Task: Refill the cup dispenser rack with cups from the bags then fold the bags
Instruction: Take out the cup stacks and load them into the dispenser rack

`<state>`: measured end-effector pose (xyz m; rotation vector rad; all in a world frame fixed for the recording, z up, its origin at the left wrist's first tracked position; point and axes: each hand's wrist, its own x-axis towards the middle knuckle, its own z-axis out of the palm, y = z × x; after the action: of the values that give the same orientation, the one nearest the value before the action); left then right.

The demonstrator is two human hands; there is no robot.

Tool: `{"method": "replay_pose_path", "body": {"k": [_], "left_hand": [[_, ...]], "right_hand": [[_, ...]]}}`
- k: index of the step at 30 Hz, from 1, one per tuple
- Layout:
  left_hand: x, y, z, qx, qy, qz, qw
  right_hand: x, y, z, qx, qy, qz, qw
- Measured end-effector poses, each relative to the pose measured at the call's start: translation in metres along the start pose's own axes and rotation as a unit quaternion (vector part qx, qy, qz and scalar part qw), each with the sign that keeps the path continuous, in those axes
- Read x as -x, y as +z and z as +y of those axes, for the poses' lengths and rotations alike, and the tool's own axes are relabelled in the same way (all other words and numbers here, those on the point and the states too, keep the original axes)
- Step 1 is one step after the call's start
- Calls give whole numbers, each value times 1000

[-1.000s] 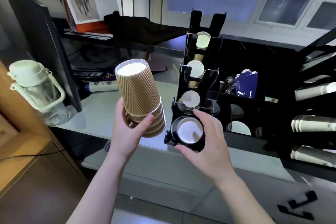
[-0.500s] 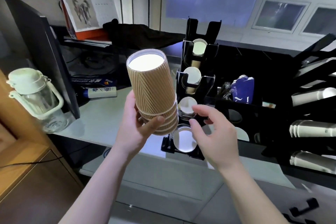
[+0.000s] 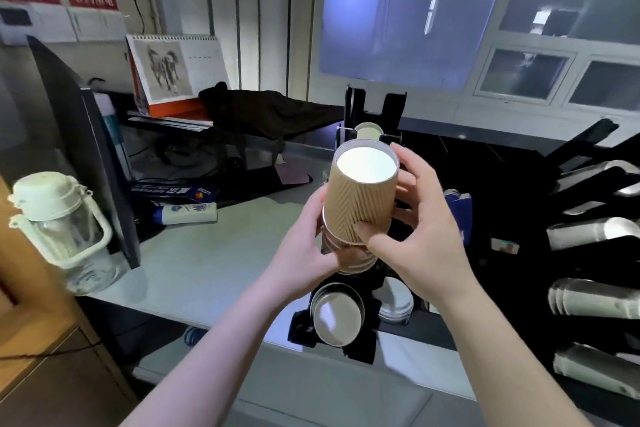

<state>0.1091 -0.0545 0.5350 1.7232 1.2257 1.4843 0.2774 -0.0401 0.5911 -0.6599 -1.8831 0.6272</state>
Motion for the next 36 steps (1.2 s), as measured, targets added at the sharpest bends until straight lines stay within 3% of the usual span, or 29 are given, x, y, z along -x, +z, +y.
{"method": "replay_pose_path", "body": {"k": [7, 14, 21, 23, 27, 36], "left_hand": [[-12, -1, 0, -54, -11, 9, 998], [7, -15, -11, -48, -100, 57, 992], [22, -18, -14, -70, -119, 72, 988], [27, -19, -15, -75, -117, 70, 988], [36, -20, -16, -86, -117, 71, 987], [52, -23, -12, -134, -104, 37, 985]], "right_hand": [[-5, 4, 20, 23, -7, 48, 999], [0, 19, 53, 48, 77, -10, 996], [8, 33, 79, 134, 151, -47, 978], [10, 34, 78, 159, 141, -39, 976], [14, 36, 69, 189, 33, -47, 980], [23, 47, 70, 213, 80, -20, 974]]}}
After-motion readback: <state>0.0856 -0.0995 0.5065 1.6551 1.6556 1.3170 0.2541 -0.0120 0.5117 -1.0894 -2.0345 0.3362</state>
